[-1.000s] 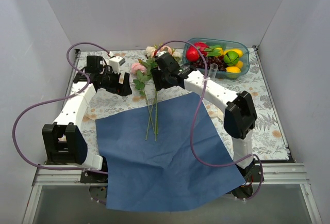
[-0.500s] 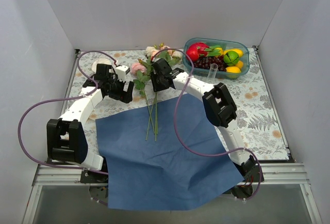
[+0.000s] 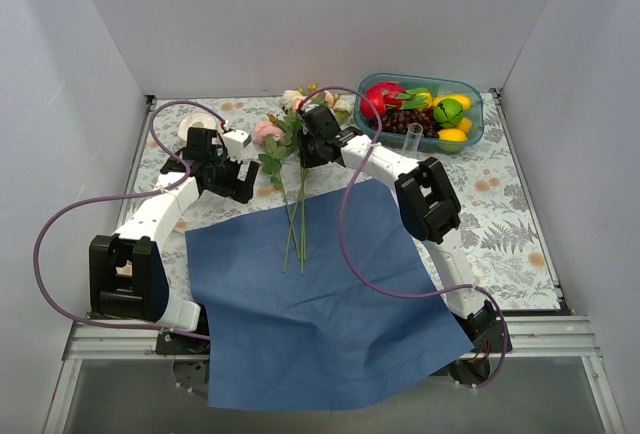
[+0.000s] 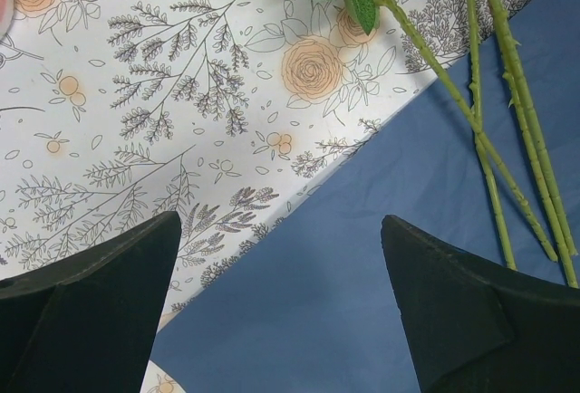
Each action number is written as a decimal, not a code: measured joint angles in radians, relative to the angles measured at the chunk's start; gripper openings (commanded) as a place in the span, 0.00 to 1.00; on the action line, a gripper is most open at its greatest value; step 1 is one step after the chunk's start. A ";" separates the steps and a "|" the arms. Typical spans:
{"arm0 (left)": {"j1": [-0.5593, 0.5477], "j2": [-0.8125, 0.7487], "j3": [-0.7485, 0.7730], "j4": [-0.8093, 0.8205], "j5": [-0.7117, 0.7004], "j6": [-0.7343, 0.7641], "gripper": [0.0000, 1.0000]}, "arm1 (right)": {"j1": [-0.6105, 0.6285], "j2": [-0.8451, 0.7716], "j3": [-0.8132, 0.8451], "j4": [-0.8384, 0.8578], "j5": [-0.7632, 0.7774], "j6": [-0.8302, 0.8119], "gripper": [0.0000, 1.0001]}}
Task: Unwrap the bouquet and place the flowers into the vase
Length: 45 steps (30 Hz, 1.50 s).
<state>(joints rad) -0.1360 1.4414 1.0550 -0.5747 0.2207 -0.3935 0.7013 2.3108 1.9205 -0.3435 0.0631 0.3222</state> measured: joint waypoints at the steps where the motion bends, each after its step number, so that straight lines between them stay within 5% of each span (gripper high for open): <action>1: -0.002 0.000 0.000 0.000 -0.002 0.000 0.94 | -0.001 0.000 0.000 0.004 -0.005 -0.002 0.32; 12: -0.005 -0.011 -0.002 0.000 -0.008 -0.005 0.96 | -0.003 0.018 0.001 0.011 -0.040 -0.013 0.27; 16: -0.007 -0.018 -0.002 0.000 -0.018 -0.010 0.96 | -0.003 0.051 0.003 0.020 -0.047 -0.011 0.16; 18: -0.010 -0.018 -0.002 -0.001 -0.025 -0.011 0.96 | -0.003 0.054 0.010 0.029 -0.052 -0.013 0.01; 34: -0.017 -0.018 -0.002 0.000 -0.036 -0.015 0.96 | -0.002 -0.003 -0.011 0.026 -0.038 -0.056 0.01; 37: -0.017 -0.018 -0.002 0.000 -0.037 -0.016 0.97 | -0.002 -0.063 -0.021 0.025 -0.024 -0.072 0.15; 39: -0.017 -0.018 -0.002 0.000 -0.037 -0.016 0.97 | -0.002 -0.097 -0.021 0.029 -0.018 -0.083 0.44; 41: -0.017 -0.018 -0.002 0.000 -0.037 -0.016 0.97 | -0.002 -0.111 -0.021 0.033 -0.018 -0.089 0.55; 45: -0.017 -0.018 -0.002 0.000 -0.038 -0.016 0.98 | -0.002 -0.098 -0.021 0.036 -0.020 -0.099 0.65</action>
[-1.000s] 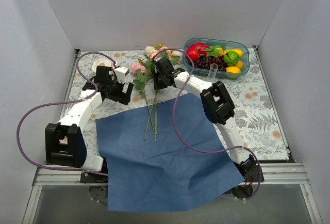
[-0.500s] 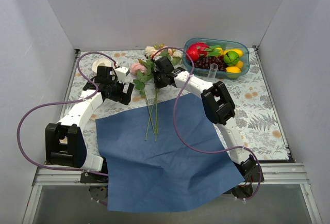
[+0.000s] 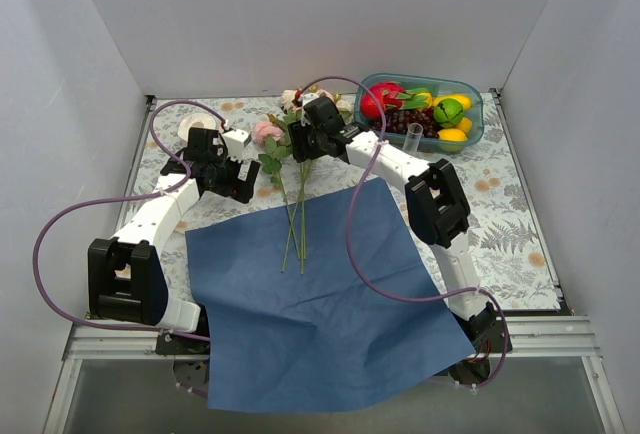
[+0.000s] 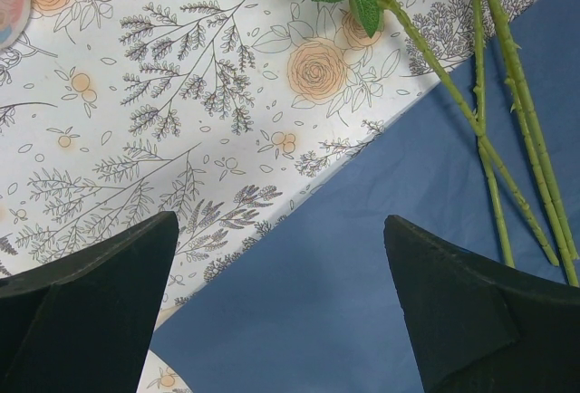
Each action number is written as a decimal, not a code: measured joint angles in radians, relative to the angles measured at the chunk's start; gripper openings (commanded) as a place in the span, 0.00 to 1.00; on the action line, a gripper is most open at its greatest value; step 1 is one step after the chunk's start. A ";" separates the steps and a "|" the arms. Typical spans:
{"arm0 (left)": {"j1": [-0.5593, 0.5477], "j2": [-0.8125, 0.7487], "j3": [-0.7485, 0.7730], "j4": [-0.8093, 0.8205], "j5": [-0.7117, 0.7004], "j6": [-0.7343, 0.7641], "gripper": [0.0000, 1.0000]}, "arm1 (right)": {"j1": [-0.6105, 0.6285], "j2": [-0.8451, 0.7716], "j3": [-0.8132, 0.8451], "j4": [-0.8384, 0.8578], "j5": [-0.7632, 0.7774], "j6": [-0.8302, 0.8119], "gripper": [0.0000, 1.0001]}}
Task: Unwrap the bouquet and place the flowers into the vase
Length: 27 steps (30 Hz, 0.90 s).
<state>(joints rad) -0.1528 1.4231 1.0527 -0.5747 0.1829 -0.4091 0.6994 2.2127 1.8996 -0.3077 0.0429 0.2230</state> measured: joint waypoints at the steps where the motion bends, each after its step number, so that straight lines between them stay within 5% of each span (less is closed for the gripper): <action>1: 0.000 0.000 0.000 0.000 0.000 0.000 0.98 | 0.000 0.012 0.000 -0.001 -0.001 -0.002 0.65; 13: 0.000 0.000 0.000 0.001 -0.011 0.001 0.98 | 0.000 0.160 0.065 -0.034 -0.005 -0.002 0.38; 20: 0.000 0.000 0.000 0.005 -0.013 0.001 0.98 | 0.000 0.169 0.079 -0.033 -0.009 0.006 0.04; 27: 0.000 -0.001 -0.004 0.011 -0.017 0.001 0.98 | 0.000 0.159 0.074 -0.024 -0.009 0.005 0.01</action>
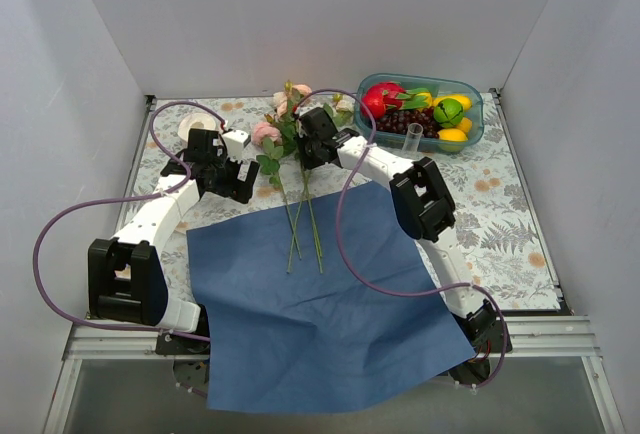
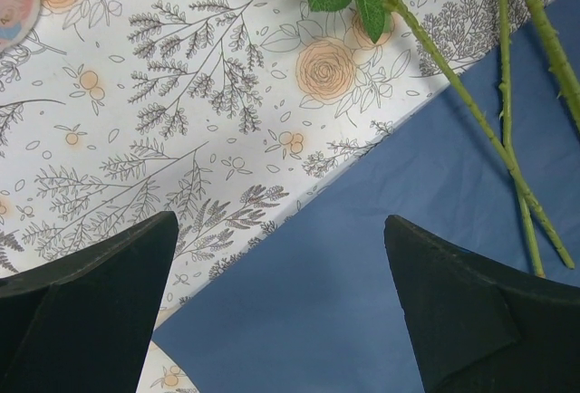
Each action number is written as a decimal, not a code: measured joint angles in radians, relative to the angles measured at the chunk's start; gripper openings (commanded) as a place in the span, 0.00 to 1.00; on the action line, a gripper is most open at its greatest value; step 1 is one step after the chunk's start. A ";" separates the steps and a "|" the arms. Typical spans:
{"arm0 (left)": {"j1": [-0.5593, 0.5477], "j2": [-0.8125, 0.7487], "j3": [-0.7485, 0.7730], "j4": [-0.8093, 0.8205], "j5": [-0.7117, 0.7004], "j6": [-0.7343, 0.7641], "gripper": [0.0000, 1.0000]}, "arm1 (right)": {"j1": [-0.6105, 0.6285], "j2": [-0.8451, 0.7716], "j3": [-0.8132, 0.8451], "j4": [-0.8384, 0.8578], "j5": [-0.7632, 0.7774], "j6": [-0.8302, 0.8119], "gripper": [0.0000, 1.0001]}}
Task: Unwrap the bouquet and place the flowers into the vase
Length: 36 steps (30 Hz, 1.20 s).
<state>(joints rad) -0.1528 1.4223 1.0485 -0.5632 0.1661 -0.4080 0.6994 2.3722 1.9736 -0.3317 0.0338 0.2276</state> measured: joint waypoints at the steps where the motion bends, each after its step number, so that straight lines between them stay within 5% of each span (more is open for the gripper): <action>1: 0.000 -0.001 -0.005 0.003 -0.001 0.000 0.98 | 0.000 -0.009 -0.009 0.001 0.001 0.000 0.01; 11: 0.000 -0.014 -0.021 0.003 -0.002 0.000 0.98 | 0.000 -0.233 -0.083 0.016 0.008 -0.019 0.01; 12: 0.000 -0.014 -0.021 0.003 -0.002 0.000 0.98 | 0.000 -0.256 -0.094 0.021 0.008 -0.021 0.08; 13: 0.000 -0.014 -0.021 0.003 -0.002 0.000 0.98 | 0.000 -0.284 -0.108 0.028 0.008 -0.022 0.29; 17: 0.000 -0.018 -0.024 0.003 -0.002 0.000 0.98 | 0.005 -0.380 -0.239 0.085 0.004 -0.024 0.50; 24: 0.000 -0.029 -0.027 0.011 -0.002 -0.001 0.98 | 0.066 -0.381 -0.499 0.095 0.032 -0.045 0.41; 36: 0.000 -0.032 -0.029 0.018 -0.003 -0.001 0.98 | 0.112 -0.300 -0.467 0.113 0.047 -0.054 0.29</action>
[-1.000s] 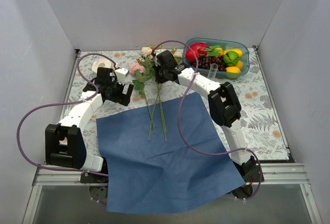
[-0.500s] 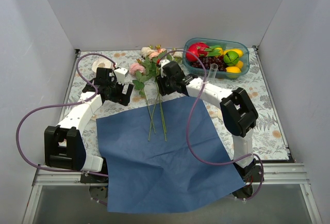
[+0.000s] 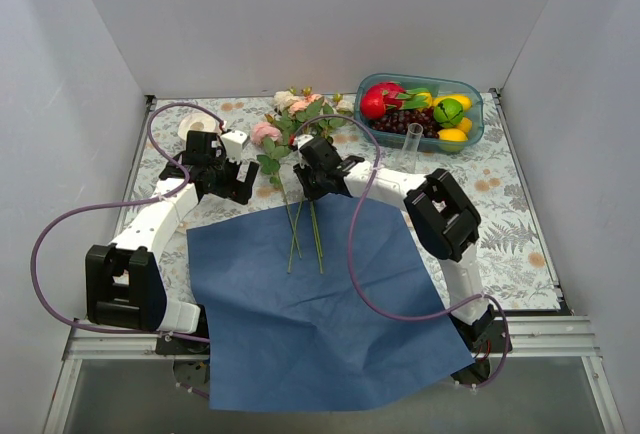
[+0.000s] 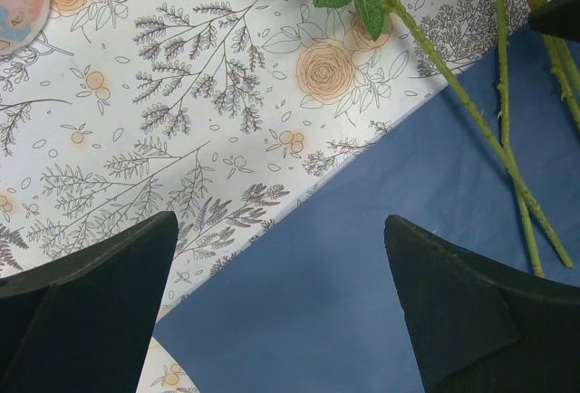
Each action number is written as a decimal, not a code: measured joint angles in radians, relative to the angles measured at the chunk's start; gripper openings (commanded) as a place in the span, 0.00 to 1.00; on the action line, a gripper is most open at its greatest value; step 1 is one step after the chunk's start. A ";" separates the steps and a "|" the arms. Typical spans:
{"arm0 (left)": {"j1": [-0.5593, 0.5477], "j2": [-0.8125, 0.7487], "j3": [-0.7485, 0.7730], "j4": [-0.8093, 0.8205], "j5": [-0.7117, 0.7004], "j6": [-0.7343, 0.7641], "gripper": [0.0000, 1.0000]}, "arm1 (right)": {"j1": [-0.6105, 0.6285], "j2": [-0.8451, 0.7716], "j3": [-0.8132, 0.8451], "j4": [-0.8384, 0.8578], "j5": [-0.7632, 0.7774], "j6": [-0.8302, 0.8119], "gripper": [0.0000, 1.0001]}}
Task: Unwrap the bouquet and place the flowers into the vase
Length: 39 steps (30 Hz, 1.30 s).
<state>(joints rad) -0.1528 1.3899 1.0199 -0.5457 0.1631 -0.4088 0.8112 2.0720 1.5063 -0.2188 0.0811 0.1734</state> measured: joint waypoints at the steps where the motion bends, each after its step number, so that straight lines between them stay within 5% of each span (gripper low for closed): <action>1: 0.000 0.000 0.000 0.000 0.000 0.000 0.98 | -0.002 0.011 0.006 0.003 0.003 -0.001 0.29; 3: 0.000 -0.001 0.000 0.000 0.000 0.000 0.98 | -0.005 0.032 0.019 0.001 0.006 -0.003 0.28; 10: 0.000 -0.014 -0.013 0.001 -0.006 0.000 0.98 | -0.005 0.077 0.051 -0.003 0.019 -0.010 0.01; 28: 0.000 -0.016 -0.028 0.008 -0.006 0.000 0.98 | -0.006 -0.123 0.032 -0.015 0.028 -0.017 0.01; 39: -0.002 0.032 0.053 -0.002 0.041 -0.050 0.98 | -0.006 -0.323 -0.127 0.045 0.024 0.011 0.01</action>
<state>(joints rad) -0.1543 1.4220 1.0725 -0.5480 0.2039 -0.4587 0.8055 1.7489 1.3788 -0.1734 0.1051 0.1844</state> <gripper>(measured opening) 0.982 0.042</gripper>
